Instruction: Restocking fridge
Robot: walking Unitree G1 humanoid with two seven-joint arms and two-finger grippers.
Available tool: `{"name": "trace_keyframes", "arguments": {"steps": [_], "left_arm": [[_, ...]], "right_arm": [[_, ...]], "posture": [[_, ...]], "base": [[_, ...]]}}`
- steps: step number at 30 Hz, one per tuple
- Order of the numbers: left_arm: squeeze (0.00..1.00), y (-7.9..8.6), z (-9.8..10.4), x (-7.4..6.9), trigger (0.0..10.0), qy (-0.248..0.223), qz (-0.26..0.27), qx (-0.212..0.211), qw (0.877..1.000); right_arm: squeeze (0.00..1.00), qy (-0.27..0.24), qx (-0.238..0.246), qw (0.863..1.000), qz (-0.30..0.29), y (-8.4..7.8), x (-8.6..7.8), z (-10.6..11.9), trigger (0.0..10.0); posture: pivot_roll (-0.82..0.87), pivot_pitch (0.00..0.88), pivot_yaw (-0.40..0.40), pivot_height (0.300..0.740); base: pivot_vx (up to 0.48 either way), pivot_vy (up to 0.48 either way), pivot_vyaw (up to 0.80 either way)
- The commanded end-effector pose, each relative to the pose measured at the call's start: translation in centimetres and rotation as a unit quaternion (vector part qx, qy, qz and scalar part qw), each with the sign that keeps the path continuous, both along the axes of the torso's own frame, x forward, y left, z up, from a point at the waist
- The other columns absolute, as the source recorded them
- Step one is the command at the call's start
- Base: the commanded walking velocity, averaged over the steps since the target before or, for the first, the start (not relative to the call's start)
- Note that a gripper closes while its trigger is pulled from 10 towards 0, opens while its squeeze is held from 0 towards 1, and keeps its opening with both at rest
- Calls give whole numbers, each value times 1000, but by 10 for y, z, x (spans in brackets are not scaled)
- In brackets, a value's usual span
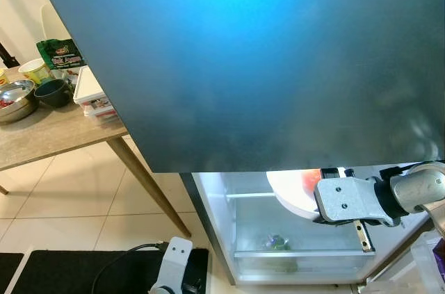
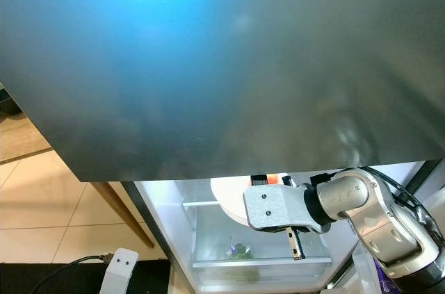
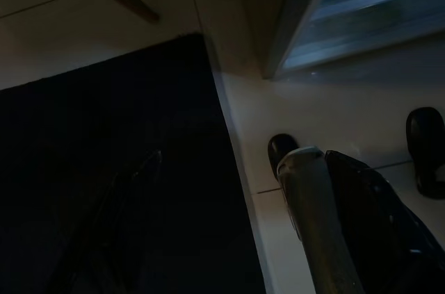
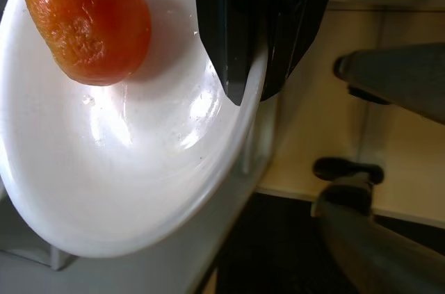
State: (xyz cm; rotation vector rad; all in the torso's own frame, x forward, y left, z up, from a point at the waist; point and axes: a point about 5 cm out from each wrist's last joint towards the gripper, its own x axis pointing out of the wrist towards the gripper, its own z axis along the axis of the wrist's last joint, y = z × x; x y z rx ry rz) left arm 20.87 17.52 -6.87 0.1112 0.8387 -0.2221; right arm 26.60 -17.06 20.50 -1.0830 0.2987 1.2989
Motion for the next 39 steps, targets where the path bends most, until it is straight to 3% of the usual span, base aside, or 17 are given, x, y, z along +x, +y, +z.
{"name": "trace_keyframes", "arguments": {"steps": [1, 7, 23, 39], "left_arm": [[0, 0, -5, -9, 10000, 16, 1, 3, 1000], [0, 1, -7, -11, 10000, 20, 4, 5, 1000], [0, 12, -9, -19, 10000, 29, 11, 9, 999], [0, 13, -12, -24, 10000, 37, 15, 10, 999]], "right_arm": [[0, -53, 2, 999, 12, 8, 5, 10, 10000], [0, -88, -1, 996, 5, 11, 18, 9, 10000], [0, -116, -21, 993, -5, 11, 41, -6, 10000], [0, -118, -18, 993, 4, 15, 45, -9, 10000]], "posture": [[-124, 88, 129, 656], [-121, 92, 128, 656], [-113, 111, 117, 656], [-114, 115, 113, 632]], "base": [[0, 0, 0], [0, 0, 0], [0, 0, 0], [0, 0, 0]]}}
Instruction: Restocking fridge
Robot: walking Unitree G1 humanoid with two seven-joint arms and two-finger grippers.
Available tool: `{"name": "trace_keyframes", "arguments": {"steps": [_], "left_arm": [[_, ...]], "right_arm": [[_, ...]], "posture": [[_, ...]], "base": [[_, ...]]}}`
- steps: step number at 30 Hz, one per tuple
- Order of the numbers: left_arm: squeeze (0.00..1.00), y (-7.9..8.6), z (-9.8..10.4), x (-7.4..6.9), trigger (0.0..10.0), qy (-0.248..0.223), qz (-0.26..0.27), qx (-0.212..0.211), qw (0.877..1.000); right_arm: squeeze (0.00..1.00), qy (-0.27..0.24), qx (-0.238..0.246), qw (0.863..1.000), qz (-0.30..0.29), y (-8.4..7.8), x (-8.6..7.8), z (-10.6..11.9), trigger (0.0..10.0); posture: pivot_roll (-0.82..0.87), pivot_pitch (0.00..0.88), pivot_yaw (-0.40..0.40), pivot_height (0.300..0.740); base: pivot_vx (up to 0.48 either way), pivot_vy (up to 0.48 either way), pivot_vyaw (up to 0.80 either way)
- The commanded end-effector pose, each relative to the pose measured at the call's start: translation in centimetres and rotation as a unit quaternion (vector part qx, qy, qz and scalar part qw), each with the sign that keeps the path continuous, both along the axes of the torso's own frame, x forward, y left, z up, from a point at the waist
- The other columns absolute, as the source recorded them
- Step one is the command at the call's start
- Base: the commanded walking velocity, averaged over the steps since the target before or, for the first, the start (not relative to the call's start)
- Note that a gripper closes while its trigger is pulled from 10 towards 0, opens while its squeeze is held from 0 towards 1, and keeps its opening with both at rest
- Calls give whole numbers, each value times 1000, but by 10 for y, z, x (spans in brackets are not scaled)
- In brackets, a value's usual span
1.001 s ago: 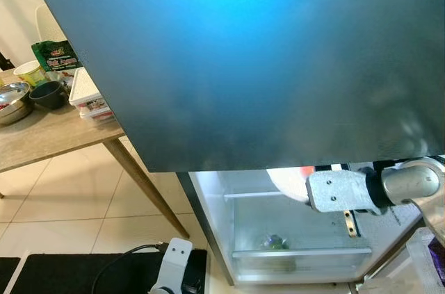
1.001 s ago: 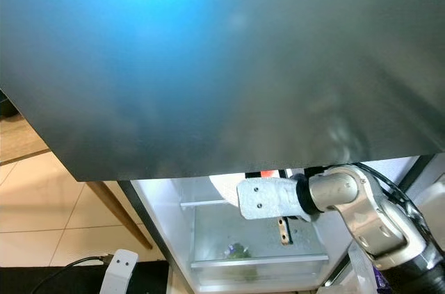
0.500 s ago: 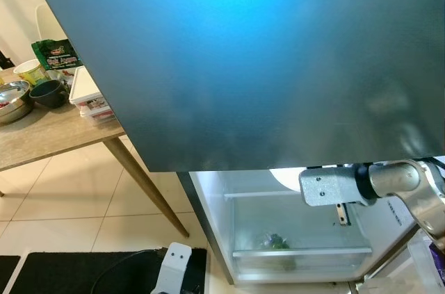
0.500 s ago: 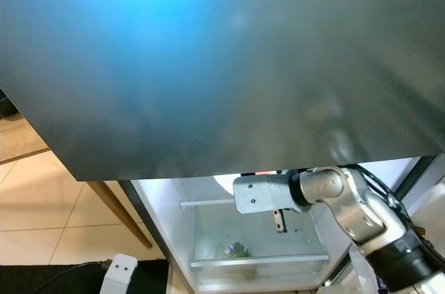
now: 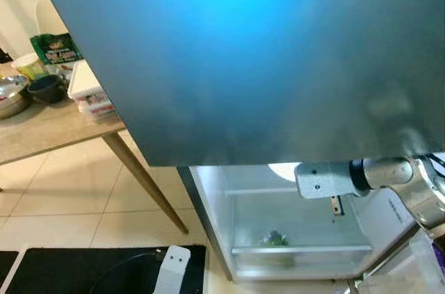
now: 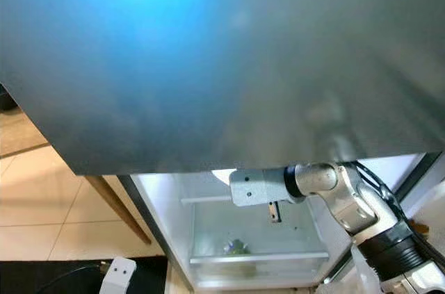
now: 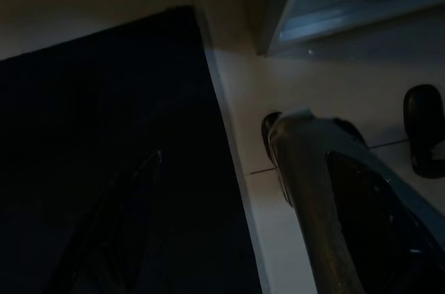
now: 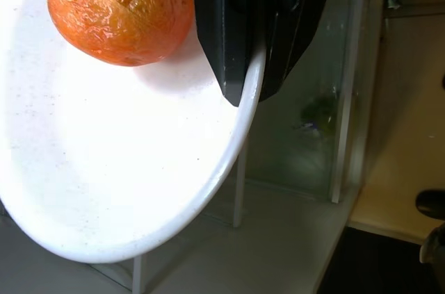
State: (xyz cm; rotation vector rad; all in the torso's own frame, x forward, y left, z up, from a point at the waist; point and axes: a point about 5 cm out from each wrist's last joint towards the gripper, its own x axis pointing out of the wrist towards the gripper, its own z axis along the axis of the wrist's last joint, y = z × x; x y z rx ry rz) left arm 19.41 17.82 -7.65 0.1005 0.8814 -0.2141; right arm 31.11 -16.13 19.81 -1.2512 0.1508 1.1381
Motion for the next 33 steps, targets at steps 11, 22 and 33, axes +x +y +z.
{"name": "trace_keyframes", "arguments": {"steps": [11, 22, 33], "left_arm": [[0, 3, 1, -1, 10000, -15, -36, 13, 999], [0, -21, 29, 32, 10000, -142, -148, -20, 979], [0, -48, 57, 55, 10000, -232, -231, -62, 943]], "right_arm": [[0, -16, -1, 1000, 10, 7, 5, 0, 10000], [0, -34, -1, 999, 22, 9, 6, 11, 10000], [0, -3, -10, 997, 73, 14, -13, 36, 10000]], "posture": [[-111, 116, 115, 632], [-110, 108, 120, 632], [-109, 101, 121, 632]], "base": [[0, 0, 0], [0, 0, 0], [0, 0, 0]]}}
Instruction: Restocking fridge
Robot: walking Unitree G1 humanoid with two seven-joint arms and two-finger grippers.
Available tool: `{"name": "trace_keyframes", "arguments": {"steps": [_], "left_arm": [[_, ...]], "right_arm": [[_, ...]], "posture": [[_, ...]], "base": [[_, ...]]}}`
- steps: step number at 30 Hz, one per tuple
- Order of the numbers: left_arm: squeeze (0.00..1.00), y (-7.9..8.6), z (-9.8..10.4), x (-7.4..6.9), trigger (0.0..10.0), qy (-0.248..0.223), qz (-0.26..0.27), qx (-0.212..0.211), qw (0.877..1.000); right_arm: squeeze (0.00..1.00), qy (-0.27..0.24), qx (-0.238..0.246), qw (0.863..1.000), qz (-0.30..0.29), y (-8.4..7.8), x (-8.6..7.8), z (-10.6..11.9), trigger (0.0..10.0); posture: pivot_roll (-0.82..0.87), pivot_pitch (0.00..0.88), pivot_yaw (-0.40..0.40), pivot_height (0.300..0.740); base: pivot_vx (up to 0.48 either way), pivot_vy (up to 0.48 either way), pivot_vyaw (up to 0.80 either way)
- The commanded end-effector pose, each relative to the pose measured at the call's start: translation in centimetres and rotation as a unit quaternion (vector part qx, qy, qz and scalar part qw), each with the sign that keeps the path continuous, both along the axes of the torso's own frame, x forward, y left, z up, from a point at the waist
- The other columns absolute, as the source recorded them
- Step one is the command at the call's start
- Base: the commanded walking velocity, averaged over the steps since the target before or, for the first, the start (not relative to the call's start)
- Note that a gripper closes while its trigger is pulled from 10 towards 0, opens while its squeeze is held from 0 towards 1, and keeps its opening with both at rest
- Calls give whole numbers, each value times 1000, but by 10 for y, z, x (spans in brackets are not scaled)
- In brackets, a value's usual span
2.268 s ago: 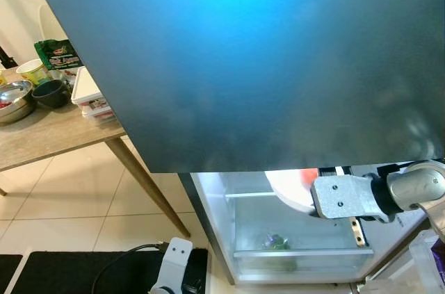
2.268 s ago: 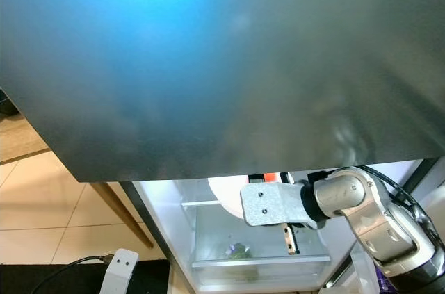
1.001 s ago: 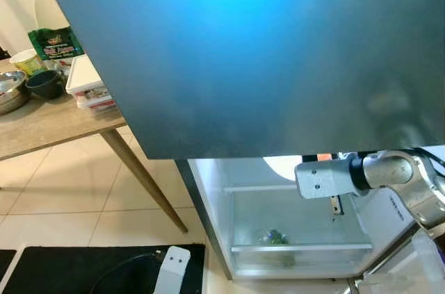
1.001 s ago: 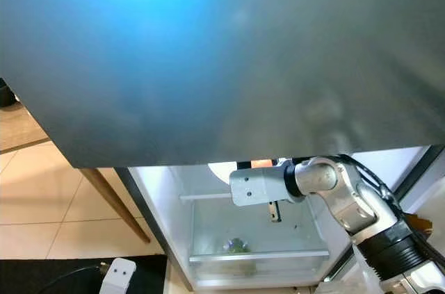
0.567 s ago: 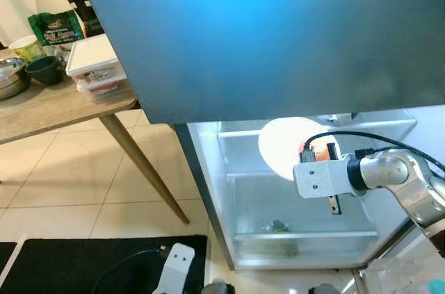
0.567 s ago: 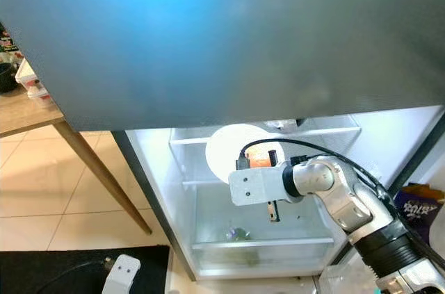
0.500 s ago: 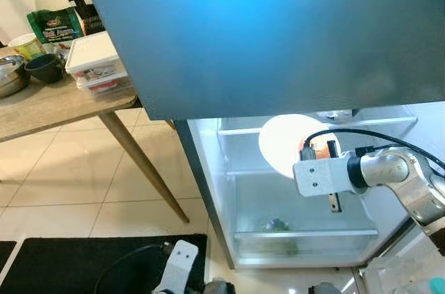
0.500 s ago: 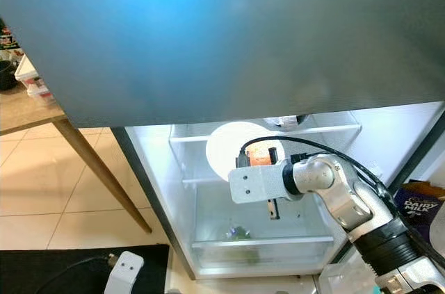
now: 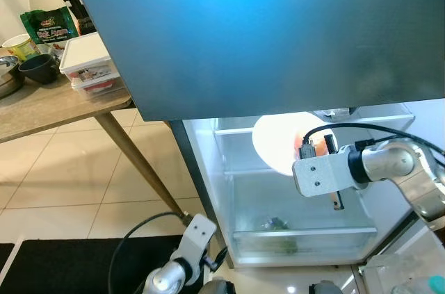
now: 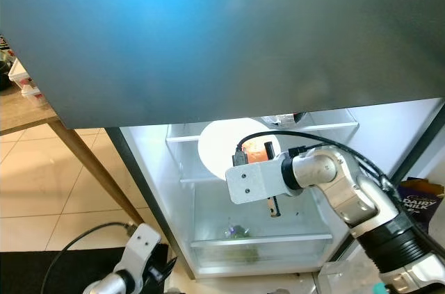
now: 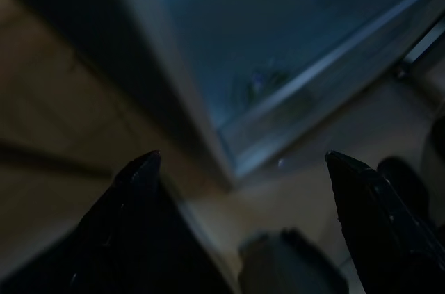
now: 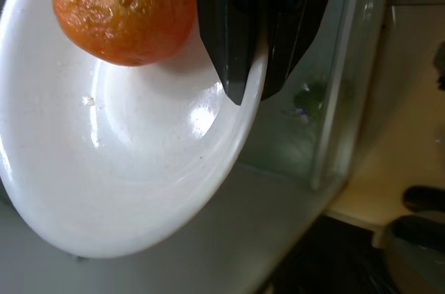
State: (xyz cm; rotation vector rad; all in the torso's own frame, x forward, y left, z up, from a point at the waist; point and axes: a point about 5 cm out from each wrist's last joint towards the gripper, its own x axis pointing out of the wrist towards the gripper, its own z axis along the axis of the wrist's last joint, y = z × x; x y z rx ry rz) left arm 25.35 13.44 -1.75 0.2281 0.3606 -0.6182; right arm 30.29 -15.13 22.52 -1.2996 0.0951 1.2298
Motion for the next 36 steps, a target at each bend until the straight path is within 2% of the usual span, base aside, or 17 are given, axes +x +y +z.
{"name": "trace_keyframes", "arguments": {"steps": [1, 4, 6, 7, 11, 14, 18, 20, 27, 36], "left_arm": [[0, -5, -2, -5, 10000, 3, -19, -2, 1000], [0, -13, 4, -3, 10000, -15, -48, -14, 999], [0, -13, 4, -3, 10000, -15, -48, -14, 999], [0, -23, 15, 0, 10000, -44, -78, -35, 995], [0, -27, 21, 1, 10000, -58, -89, -46, 993], [0, -44, 43, 10, 10000, -95, -136, -81, 983], [0, -57, 56, 15, 10000, -112, -170, -94, 974], [0, -69, 67, 18, 10000, -124, -197, -108, 967], [0, -80, 78, 20, 10000, -130, -211, -121, 961], [0, -77, 79, 21, 10000, -124, -211, -123, 962]], "right_arm": [[0, 1, 4, 1000, 18, 4, -5, 9, 10000], [0, 12, -8, 1000, 27, 3, -10, 14, 10000], [0, 12, -8, 1000, 27, 3, -10, 14, 10000], [0, 7, -13, 1000, 26, 1, -9, 19, 10000], [0, 2, -11, 1000, 24, 1, -7, 21, 10000], [0, -18, -12, 1000, 17, -1, 0, 25, 10000], [0, -27, -13, 999, 12, -1, 3, 28, 10000], [0, -30, -13, 999, 8, 0, 4, 32, 10000], [0, -37, -12, 999, 6, 3, 10, 35, 10000], [0, -59, -6, 998, -6, 9, 32, 29, 10000]], "posture": [[-109, 101, 121, 632], [-110, 100, 123, 632], [-110, 100, 123, 632], [-112, 102, 122, 632], [-112, 102, 122, 632], [-107, 110, 115, 632], [-103, 116, 113, 632], [-106, 119, 116, 632], [-113, 123, 124, 632], [-106, 137, 112, 632]], "base": [[0, 0, 0], [0, 0, 0], [0, 0, 0], [0, 0, 0], [0, 0, 0], [0, 0, 0], [0, 0, 0], [0, 0, 0], [0, 0, 0], [0, 0, 0]]}}
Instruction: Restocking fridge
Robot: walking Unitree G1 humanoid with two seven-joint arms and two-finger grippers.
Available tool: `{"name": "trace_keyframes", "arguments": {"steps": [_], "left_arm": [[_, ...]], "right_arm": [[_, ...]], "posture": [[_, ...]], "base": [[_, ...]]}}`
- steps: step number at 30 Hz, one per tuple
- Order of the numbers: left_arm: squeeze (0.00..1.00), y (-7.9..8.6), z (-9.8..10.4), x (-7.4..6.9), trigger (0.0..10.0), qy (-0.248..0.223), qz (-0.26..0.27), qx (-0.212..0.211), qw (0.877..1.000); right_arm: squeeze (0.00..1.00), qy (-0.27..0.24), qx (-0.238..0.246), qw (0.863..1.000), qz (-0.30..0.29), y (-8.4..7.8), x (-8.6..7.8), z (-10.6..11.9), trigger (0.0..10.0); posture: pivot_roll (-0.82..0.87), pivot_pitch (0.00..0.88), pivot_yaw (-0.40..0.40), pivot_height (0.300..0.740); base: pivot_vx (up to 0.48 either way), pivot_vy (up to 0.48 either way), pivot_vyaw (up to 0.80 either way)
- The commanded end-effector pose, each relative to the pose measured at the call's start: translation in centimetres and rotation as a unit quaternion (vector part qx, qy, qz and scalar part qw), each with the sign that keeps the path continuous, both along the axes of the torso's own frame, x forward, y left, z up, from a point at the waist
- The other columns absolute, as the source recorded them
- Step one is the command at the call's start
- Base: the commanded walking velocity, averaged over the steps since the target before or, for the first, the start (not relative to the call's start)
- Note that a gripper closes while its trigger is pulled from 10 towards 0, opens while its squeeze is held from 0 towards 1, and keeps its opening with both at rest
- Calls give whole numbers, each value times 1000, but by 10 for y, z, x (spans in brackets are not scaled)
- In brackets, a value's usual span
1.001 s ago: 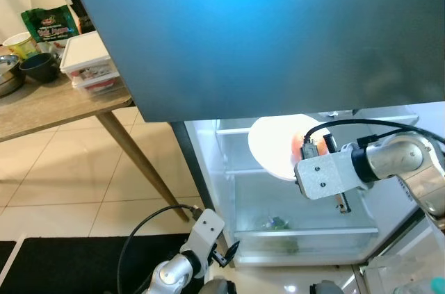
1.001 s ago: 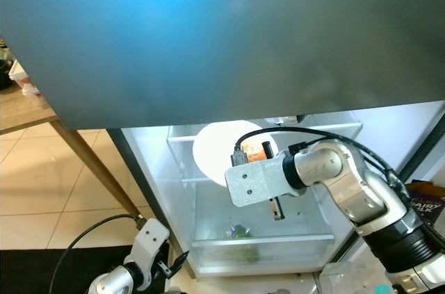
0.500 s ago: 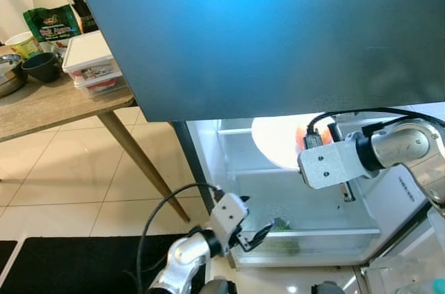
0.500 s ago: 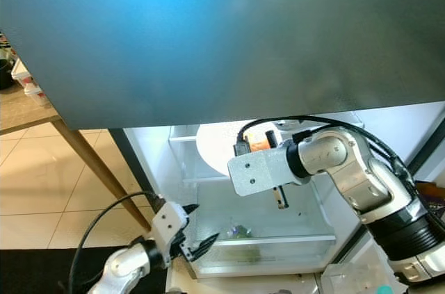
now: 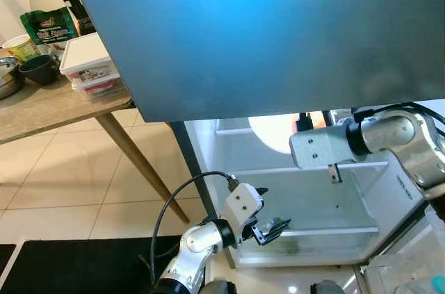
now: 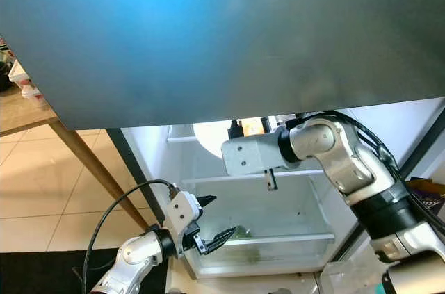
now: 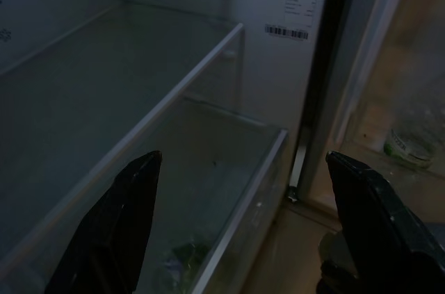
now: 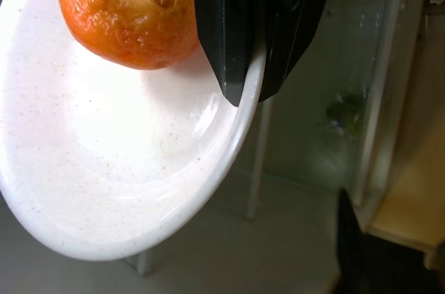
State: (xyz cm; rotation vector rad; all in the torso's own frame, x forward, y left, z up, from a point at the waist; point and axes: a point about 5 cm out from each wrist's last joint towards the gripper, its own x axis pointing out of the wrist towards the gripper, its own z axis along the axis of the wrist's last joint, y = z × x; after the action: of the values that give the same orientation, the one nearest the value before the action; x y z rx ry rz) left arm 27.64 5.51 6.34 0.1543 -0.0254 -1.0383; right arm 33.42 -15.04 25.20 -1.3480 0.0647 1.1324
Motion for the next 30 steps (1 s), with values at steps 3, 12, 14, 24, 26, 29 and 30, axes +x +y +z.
{"name": "trace_keyframes", "arguments": {"steps": [3, 12, 14, 24, 26, 29, 30], "left_arm": [[0, 4, -3, -3, 10000, 12, 5, -1, 1000], [0, 6, -7, -6, 10000, 19, 15, 2, 1000], [0, 7, -9, -5, 10000, 21, 20, 3, 1000], [0, 10, -12, -4, 10000, 26, 25, 8, 999], [0, 10, -12, -4, 10000, 26, 25, 9, 999], [0, 10, -14, -5, 10000, 28, 25, 10, 999], [0, 10, -14, -5, 10000, 28, 25, 10, 999]], "right_arm": [[0, -21, -3, 1000, 13, 10, 8, -1, 10000], [0, -53, -1, 999, -11, 14, 33, -3, 10000], [0, -75, -2, 997, -27, 14, 43, -1, 10000], [0, -103, -3, 993, -49, 15, 57, 4, 10000], [0, -104, -1, 993, -49, 16, 58, 5, 10000], [0, -115, 2, 992, -55, 18, 63, 7, 10000], [0, -115, 2, 992, -55, 18, 63, 7, 10000]], "posture": [[-105, 141, 107, 632], [-97, 156, 89, 632], [-96, 160, 82, 632], [-95, 164, 78, 632], [-97, 166, 80, 632], [-95, 167, 81, 632], [-95, 167, 81, 632]], "base": [[0, 0, 0], [0, 0, 0], [0, 0, 0], [0, 0, 0], [0, 0, 0], [0, 0, 0], [0, 0, 0]]}}
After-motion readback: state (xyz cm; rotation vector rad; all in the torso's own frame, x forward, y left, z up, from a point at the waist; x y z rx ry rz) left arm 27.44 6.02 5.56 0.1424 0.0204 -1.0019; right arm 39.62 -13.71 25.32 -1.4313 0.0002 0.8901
